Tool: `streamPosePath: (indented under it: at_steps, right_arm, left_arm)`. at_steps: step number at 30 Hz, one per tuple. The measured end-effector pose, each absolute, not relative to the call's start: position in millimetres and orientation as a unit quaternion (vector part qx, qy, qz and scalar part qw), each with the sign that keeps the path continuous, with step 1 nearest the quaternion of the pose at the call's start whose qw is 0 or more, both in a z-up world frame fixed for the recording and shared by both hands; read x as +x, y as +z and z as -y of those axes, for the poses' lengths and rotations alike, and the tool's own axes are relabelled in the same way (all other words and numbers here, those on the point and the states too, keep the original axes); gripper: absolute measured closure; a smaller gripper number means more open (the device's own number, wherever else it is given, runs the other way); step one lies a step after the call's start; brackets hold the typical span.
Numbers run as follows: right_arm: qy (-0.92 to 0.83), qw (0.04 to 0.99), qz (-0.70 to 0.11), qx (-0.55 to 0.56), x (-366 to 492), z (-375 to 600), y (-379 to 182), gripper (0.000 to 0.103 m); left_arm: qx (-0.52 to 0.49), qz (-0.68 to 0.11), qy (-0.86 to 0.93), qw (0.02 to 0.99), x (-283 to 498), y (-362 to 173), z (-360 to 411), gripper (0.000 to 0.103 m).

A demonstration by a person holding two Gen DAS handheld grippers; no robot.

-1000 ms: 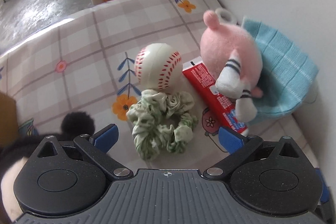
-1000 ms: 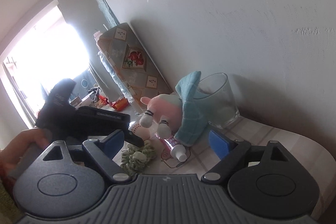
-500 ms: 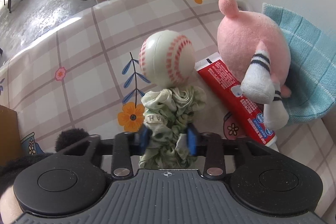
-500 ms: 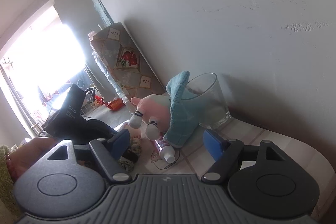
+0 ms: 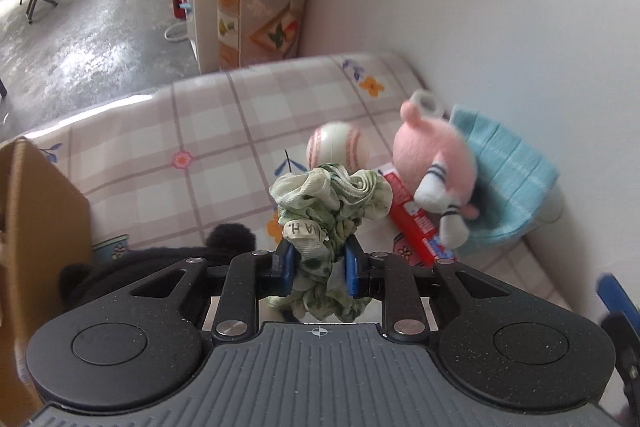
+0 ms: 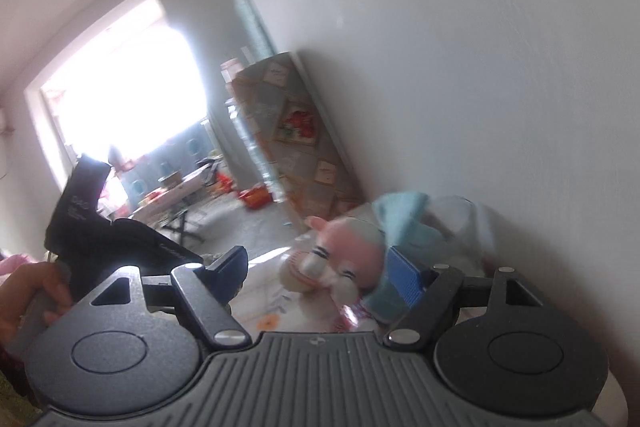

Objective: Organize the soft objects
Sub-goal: 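Grasp the white baseball with the right tool while the left tool holds the scrunchie, then carry the scrunchie and baseball over the cardboard box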

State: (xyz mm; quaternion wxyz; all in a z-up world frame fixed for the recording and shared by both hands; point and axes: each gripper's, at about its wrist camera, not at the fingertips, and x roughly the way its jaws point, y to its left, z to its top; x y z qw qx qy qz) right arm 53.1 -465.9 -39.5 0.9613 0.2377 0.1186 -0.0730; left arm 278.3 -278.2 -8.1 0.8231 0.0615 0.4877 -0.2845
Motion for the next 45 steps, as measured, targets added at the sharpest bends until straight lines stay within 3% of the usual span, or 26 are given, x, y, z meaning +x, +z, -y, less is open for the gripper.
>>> streamPosePath:
  at_steps: [8, 12, 14, 19, 26, 31, 37, 45]
  right_arm:
    - [0.057, 0.966, -0.206, 0.142, 170.5, 453.8, 19.6, 0.012]
    - [0.069, 0.954, -0.284, 0.068, 250.7, 421.6, 8.2, 0.012]
    - [0.057, 0.939, -0.337, 0.047, 283.4, 405.9, -12.4, 0.013]
    - [0.02, 0.909, -0.417, -0.001, 314.6, 382.8, -64.3, 0.027]
    - [-0.008, 0.897, -0.442, -0.019, 325.3, 373.9, -91.6, 0.031]
    - [-0.007, 0.881, -0.472, -0.024, 332.1, 367.8, -102.0, 0.041]
    - [-0.029, 0.883, -0.468, -0.006, 323.3, 373.8, -99.5, 0.042]
    - [-0.023, 0.923, -0.381, 0.042, 247.7, 365.1, -13.1, 0.042]
  left_arm:
    - [-0.016, -0.402, -0.306, 0.863, 237.8, 54.3, 197.4, 0.081]
    - [-0.049, -0.353, -0.298, 0.886, 211.0, 79.3, 149.3, 0.081]
    - [-0.065, -0.338, -0.29, 0.893, 199.6, 84.6, 126.9, 0.081]
    - [-0.101, -0.327, -0.275, 0.899, 181.2, 86.1, 75.6, 0.081]
    - [-0.126, -0.32, -0.253, 0.904, 164.7, 78.4, 19.0, 0.081]
    - [-0.14, -0.315, -0.232, 0.91, 158.0, 72.5, -15.2, 0.081]
    - [-0.156, -0.327, -0.212, 0.908, 159.7, 59.4, -45.9, 0.081]
    - [-0.151, -0.312, -0.189, 0.919, 144.5, 61.0, -84.1, 0.081]
